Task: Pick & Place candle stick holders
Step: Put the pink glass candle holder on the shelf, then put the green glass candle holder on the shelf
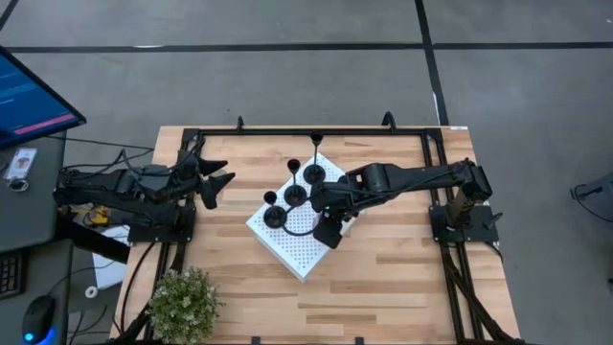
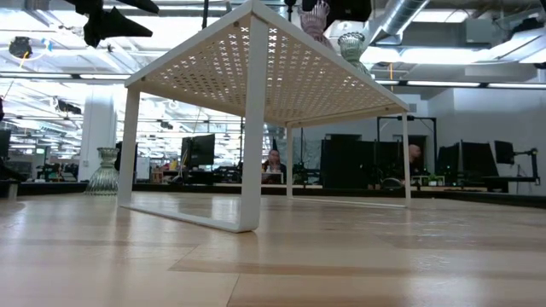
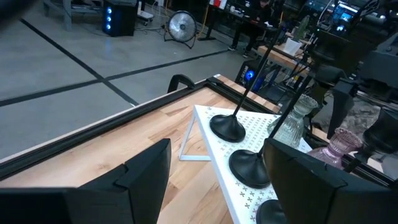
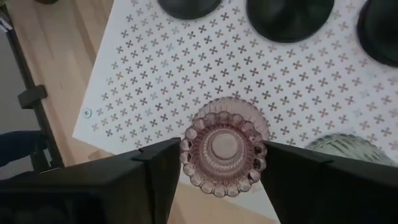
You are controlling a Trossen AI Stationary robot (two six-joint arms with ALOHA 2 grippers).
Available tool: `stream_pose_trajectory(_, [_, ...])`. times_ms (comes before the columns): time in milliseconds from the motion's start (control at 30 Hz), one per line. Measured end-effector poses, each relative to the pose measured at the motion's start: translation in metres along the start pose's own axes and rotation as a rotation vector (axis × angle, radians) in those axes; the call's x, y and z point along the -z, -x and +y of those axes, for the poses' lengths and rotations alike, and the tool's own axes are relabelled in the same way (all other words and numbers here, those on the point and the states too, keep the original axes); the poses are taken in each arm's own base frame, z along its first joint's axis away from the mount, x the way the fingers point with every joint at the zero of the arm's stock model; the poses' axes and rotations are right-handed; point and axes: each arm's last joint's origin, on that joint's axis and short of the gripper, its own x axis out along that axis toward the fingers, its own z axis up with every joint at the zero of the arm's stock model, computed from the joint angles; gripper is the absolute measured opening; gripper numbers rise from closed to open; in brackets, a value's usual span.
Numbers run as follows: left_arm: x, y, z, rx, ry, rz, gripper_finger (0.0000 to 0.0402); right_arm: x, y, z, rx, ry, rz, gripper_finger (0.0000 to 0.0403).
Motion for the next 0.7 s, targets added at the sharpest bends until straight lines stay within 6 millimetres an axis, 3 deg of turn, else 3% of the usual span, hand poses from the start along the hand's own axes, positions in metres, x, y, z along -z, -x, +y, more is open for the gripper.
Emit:
stream_pose_trajectory(133, [0.0, 0.0, 0.0, 0.005, -0.001, 0.002, 0.0257, -0.002, 0.003, 0.001, -0.005, 0.01, -0.025, 0.0213])
stream_pose_trajectory(400, [0.0, 0.0, -0.001, 0.017, -0.012, 0.008, 0.0257, -0.011, 0.03, 0.001, -0.037, 0.005, -0.089, 0.0243])
stream_pose_trajectory(533, [0.002, 0.0, 0.001, -0.01, -0.047, 0.019, 0.0257, -0.011, 0.057, -0.001, -0.047, 0.005, -0.09, 0.0243])
stream_pose_trajectory(700, [0.012, -0.006, 0.007, -0.221, -0.102, 0.048, 0.0257, -0.003, 0.098, 0.005, -0.089, -0.002, -0.128, 0.0243])
